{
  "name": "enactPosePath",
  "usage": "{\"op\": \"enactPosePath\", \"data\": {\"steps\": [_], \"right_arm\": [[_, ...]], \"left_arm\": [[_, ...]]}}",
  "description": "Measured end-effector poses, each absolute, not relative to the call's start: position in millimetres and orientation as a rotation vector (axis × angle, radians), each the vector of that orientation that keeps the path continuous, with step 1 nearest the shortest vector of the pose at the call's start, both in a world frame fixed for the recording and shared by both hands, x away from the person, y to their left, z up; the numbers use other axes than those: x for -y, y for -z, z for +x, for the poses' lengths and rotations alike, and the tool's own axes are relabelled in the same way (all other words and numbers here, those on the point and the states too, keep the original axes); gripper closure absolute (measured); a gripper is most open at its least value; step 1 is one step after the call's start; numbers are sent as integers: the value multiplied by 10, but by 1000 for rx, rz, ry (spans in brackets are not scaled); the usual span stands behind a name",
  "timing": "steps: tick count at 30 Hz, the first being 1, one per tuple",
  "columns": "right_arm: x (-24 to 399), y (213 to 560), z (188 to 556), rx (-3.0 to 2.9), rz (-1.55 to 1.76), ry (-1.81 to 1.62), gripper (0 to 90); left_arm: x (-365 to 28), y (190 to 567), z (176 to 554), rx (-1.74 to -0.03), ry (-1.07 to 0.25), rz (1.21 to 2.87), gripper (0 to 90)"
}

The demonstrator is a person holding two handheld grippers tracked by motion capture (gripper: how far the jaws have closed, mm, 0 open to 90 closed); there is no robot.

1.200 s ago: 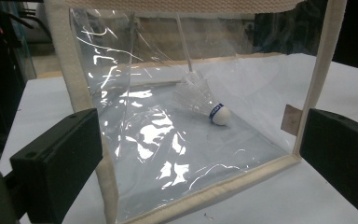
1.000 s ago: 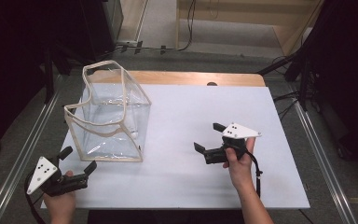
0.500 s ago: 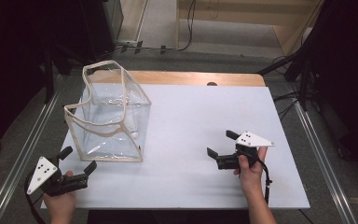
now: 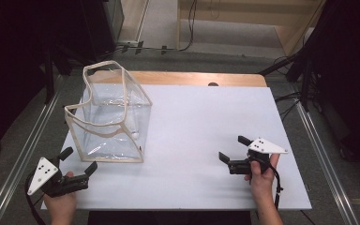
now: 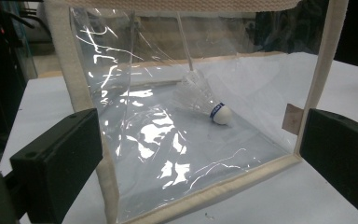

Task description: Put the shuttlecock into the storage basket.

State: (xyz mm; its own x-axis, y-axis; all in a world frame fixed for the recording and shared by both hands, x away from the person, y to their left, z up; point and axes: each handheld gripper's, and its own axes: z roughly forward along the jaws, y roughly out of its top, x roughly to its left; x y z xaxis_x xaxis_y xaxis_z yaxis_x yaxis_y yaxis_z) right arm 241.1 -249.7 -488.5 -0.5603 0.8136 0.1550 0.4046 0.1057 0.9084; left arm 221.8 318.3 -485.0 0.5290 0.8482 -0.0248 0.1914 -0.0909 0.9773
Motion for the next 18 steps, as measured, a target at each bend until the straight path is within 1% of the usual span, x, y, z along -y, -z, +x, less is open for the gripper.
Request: {"op": "enactPosePath", "data": {"steps": [18], "right_arm": [[2844, 4972, 2254, -1953, 1248, -1403, 0]], "left_arm": [[-3194, 4848, 2217, -912, -697, 1593, 0]]}}
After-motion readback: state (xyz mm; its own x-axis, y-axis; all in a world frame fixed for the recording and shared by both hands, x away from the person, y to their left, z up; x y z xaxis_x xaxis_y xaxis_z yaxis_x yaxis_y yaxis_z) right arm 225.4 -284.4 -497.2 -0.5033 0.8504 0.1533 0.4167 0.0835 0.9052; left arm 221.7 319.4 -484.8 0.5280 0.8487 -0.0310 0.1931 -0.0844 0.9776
